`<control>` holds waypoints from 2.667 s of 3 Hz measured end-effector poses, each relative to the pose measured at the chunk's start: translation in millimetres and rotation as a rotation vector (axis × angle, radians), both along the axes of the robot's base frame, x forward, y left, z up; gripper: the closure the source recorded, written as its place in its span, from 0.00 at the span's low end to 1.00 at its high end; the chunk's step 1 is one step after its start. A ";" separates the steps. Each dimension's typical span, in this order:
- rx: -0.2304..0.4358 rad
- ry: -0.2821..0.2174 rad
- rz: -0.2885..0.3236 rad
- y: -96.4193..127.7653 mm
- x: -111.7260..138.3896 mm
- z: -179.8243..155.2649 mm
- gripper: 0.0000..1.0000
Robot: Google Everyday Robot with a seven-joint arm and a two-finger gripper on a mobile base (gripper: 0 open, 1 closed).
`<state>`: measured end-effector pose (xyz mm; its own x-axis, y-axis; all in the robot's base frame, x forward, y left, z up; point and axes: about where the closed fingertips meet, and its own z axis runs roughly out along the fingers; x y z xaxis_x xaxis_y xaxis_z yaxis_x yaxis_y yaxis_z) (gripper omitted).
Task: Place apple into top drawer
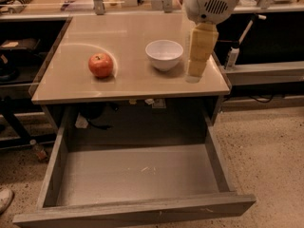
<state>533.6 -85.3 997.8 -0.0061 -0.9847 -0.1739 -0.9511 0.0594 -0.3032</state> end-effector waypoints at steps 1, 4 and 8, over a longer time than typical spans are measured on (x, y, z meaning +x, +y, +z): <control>0.068 0.002 -0.007 18.2 26.9 -4.2 0.00; 0.209 0.083 -0.060 73.0 134.9 -24.0 0.00; 0.282 0.171 -0.049 161.2 146.5 -67.2 0.00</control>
Offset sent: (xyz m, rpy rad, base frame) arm 0.1450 0.0742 -0.0056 0.1952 0.1141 -0.0544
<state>680.1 75.9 930.6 -0.1044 -0.8956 -0.4324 -0.9808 0.1648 -0.1046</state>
